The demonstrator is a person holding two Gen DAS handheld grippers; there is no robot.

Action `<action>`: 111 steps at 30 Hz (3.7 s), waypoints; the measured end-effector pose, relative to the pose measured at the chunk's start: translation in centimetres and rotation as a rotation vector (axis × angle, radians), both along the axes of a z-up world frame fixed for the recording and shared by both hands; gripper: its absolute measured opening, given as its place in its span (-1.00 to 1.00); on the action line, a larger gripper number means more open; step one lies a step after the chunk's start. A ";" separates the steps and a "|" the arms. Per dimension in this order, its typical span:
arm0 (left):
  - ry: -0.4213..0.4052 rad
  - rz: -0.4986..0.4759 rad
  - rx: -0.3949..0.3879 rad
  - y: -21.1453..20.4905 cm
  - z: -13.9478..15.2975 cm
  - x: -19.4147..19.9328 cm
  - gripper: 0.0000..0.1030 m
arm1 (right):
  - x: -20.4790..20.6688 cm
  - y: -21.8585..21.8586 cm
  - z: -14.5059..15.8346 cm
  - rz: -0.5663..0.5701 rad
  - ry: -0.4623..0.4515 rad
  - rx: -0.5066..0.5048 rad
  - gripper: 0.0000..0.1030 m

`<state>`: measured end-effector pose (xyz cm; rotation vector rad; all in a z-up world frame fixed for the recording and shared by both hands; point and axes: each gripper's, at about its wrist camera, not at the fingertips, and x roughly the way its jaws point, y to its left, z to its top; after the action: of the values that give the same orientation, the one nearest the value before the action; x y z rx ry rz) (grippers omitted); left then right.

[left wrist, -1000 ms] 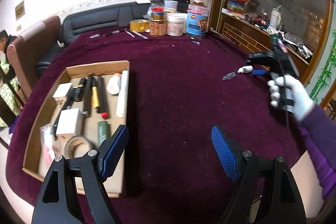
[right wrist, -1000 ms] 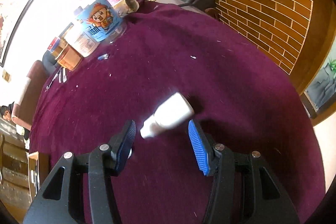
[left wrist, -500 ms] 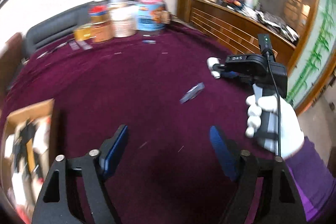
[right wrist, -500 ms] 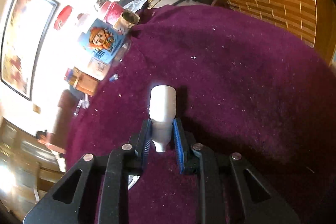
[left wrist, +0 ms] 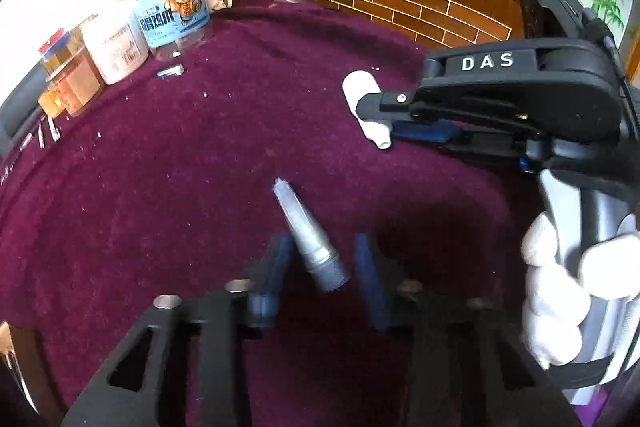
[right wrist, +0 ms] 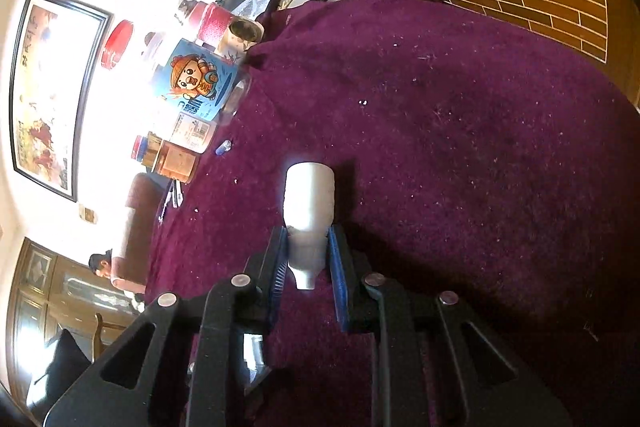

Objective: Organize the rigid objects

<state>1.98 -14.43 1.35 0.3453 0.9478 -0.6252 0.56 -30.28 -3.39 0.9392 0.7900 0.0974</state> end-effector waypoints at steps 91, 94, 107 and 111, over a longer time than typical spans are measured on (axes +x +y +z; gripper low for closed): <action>-0.469 0.970 -0.234 36.9 10.7 -24.2 0.98 | -19.0 36.1 8.9 0.549 -0.360 -0.568 -0.02; -0.485 0.964 -0.190 36.2 10.9 -25.1 0.98 | -20.6 35.9 9.8 0.521 -0.403 -0.632 -0.02; -0.411 1.088 -0.047 36.2 9.2 -25.8 0.98 | -25.1 37.3 9.8 0.537 -0.473 -0.752 0.17; -0.435 1.121 -0.033 36.4 9.3 -26.2 0.98 | -25.1 38.3 9.2 0.564 -0.470 -0.774 0.17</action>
<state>-24.23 22.00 10.61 -0.1103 0.5730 0.4516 -24.55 8.03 5.79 -0.0645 0.5549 0.4513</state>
